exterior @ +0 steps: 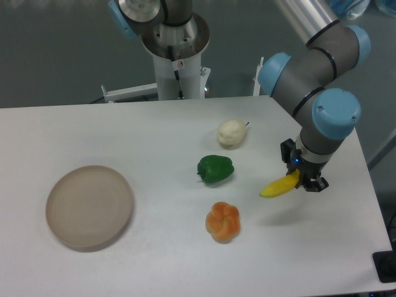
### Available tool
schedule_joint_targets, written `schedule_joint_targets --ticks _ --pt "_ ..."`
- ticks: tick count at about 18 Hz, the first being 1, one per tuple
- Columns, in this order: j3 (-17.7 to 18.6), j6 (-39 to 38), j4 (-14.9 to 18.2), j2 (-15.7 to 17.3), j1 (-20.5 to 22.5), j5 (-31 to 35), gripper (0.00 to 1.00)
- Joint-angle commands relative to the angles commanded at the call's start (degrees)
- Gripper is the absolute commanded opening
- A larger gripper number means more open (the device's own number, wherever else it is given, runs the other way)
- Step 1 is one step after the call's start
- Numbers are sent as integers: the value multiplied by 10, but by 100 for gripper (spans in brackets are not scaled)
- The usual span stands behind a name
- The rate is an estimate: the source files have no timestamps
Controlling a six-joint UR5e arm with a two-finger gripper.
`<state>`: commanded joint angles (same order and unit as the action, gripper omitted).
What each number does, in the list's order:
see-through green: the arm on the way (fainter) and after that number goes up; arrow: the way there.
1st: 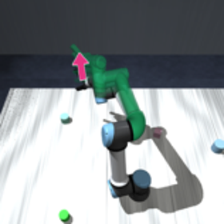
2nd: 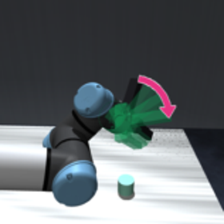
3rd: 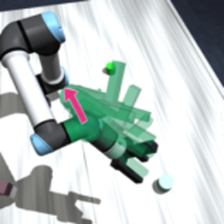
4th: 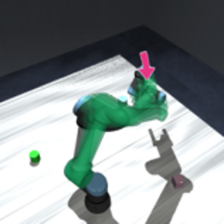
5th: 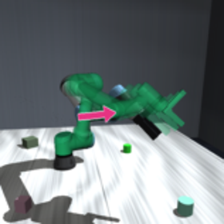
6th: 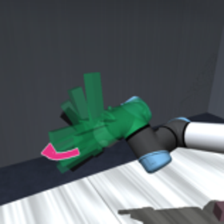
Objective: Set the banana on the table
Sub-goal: 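Hold the yellow banana in the gripper and begin lowering it, then lower the held banana onto the table beside the green pepper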
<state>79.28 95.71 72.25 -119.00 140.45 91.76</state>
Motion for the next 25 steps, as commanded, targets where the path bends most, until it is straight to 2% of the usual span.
schedule_joint_targets --ticks 12,19,24,25 --pt "-20 -10 4 -9 -5 4 0" --pt "12 -9 -5 -16 -7 2 0" --pt "100 -18 -106 -10 -9 4 0" --pt "104 -19 -108 -10 -9 7 0"
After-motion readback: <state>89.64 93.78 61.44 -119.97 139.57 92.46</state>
